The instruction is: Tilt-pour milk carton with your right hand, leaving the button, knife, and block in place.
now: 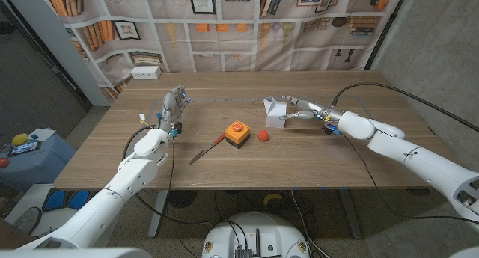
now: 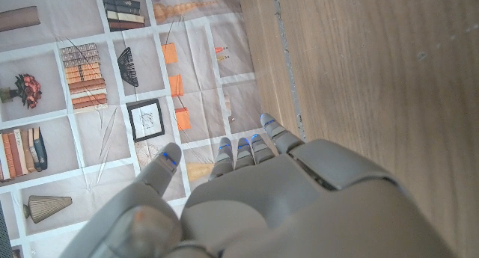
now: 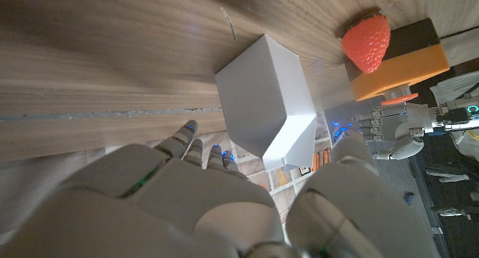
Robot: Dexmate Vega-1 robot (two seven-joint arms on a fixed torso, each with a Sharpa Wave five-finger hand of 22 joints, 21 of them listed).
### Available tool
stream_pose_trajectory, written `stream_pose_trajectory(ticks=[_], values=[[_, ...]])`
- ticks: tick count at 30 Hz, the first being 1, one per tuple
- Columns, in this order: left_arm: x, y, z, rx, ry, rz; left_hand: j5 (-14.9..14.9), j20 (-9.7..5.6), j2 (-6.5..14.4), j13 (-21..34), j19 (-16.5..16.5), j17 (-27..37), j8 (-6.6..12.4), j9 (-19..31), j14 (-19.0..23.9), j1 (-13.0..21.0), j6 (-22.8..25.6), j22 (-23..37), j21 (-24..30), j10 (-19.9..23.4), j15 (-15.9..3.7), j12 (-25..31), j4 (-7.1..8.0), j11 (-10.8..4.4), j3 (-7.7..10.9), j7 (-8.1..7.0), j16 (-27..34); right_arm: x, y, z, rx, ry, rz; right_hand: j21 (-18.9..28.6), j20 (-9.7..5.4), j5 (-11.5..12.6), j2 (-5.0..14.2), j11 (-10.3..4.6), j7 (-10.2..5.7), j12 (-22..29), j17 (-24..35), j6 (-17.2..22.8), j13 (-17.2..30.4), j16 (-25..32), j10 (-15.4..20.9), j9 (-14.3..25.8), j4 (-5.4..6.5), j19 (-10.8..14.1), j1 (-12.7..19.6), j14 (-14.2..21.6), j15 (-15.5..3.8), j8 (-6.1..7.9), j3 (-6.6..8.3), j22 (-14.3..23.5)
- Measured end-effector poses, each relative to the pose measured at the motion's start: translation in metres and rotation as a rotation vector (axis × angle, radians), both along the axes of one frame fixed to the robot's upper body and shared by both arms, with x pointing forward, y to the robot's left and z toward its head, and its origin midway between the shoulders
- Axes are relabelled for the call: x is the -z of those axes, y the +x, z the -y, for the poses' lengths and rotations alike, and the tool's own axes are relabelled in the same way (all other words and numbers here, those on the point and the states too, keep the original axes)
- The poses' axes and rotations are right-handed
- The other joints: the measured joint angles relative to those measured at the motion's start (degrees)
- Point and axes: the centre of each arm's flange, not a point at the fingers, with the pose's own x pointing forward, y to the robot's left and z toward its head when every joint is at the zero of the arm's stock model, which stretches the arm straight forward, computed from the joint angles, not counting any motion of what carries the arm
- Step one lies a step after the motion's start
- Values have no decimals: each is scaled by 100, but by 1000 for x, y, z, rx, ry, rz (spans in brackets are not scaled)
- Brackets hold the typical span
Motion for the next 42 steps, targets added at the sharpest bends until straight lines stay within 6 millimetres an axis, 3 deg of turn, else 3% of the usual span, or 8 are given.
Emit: stream_pose_trajectory(ticks=[3,5,11,14,28,37,39,42], values=[[1,0,1,1,-1,-2,0,0,0,0,0,0,0,0,0,0,0,0,0,0,0,0,24,0,-24,0,0,2,2,-1,1,-5,2,0,21,10,-21,-21,62,36,0,1,0,28,59,0,5,21,24,0,0,22,5,0],[2,0,1,1,-2,-3,0,0,0,0,0,0,0,0,0,0,0,0,0,0,0,0,24,0,-25,0,0,2,3,-1,2,-7,4,0,1,10,36,-21,63,45,0,-1,0,43,140,0,5,41,84,0,0,43,5,0],[3,-1,2,5,-3,-4,0,0,0,0,0,0,0,0,0,0,0,0,0,31,0,0,24,-31,-25,0,0,5,5,-3,2,-12,14,22,1,54,-84,-83,63,113,1,-1,-1,109,325,0,29,83,209,0,-1,100,28,0],[3,-1,2,6,-3,-5,0,12,0,0,12,-1,0,0,0,0,0,0,0,31,0,0,24,-31,-25,0,0,7,7,-3,1,-9,15,44,1,53,-53,-112,63,131,1,-1,-1,109,398,0,29,123,264,17,-17,109,28,0],[3,1,7,23,3,-14,0,61,0,30,61,-1,1,9,75,0,125,0,0,175,34,0,71,-31,-23,44,0,10,12,-3,-12,32,38,45,-102,98,-56,-307,64,267,1,2,27,254,1003,54,5,430,906,332,-190,412,178,0],[4,3,10,31,7,-17,0,59,0,30,63,-1,0,30,102,0,206,0,0,236,20,0,71,-30,-24,61,0,11,16,-4,-19,47,46,45,-123,-17,-54,-381,3,316,2,646,26,337,1445,102,28,616,1169,544,-259,711,297,0],[4,3,11,31,8,-19,0,42,0,30,105,-1,1,30,102,0,206,0,0,236,20,0,71,-30,-24,61,0,11,16,-5,-20,48,47,65,-122,-38,-2,-390,-17,316,2,769,26,359,1513,107,28,655,1223,597,-251,763,297,0],[4,3,12,33,9,-20,0,51,0,29,114,-1,1,29,102,0,205,0,0,258,20,0,71,-52,-24,61,0,11,17,-5,-20,47,52,65,-142,-77,-75,-440,-83,337,2,841,26,392,1606,107,52,675,1298,667,-320,785,321,0]])
